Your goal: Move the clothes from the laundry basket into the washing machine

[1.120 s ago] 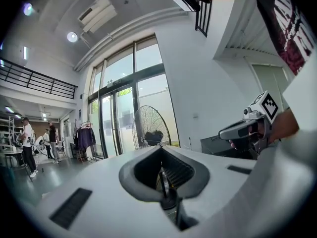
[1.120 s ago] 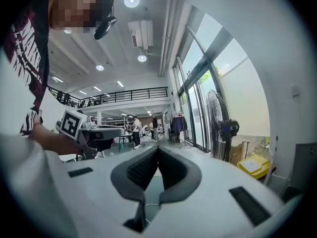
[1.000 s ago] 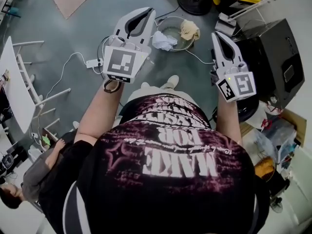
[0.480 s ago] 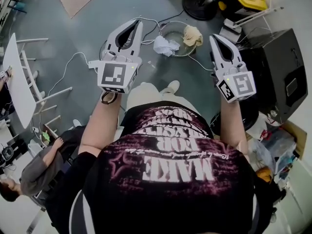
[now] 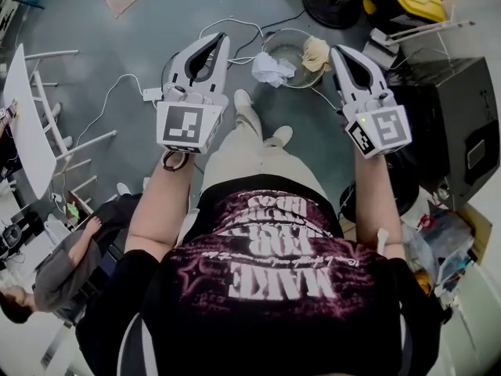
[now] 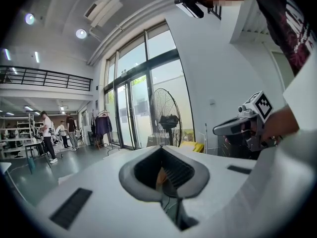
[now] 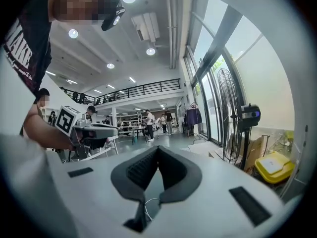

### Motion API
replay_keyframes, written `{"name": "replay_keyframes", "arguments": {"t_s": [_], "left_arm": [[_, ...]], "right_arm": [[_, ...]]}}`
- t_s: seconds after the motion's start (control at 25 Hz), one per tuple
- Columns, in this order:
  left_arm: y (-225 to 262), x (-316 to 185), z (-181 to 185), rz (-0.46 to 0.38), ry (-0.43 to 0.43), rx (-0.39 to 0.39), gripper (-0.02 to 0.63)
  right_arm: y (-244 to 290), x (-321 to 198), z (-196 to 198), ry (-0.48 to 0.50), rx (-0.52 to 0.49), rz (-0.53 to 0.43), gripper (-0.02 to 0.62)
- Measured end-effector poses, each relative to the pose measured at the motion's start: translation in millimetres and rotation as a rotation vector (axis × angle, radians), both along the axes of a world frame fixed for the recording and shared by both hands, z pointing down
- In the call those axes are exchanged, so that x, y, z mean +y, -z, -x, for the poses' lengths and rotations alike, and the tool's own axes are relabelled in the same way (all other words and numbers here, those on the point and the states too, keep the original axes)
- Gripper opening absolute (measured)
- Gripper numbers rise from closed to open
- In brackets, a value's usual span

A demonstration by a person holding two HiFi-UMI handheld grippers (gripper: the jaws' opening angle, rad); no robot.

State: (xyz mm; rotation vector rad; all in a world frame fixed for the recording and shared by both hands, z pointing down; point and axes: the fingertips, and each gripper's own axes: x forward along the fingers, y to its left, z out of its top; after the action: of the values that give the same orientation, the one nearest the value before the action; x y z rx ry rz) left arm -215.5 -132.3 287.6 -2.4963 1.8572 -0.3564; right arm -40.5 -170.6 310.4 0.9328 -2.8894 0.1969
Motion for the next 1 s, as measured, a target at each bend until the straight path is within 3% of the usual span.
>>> {"name": "replay_keyframes", "arguments": {"t_s": [0.44,1.0], "left_arm": [[-84.3,-37.2,43.1,0.069,-0.002,0.018,0.005],[-193.5,-90.4,60.7,0.134,-0.040,0.055,0.005]], "right_arm": [[-85.7,-29.5,51.9,0.018,0.048,0.085,0.005],[-216.0,-55.1,97.1,0.050,0.110,0.196,0.003]]}}
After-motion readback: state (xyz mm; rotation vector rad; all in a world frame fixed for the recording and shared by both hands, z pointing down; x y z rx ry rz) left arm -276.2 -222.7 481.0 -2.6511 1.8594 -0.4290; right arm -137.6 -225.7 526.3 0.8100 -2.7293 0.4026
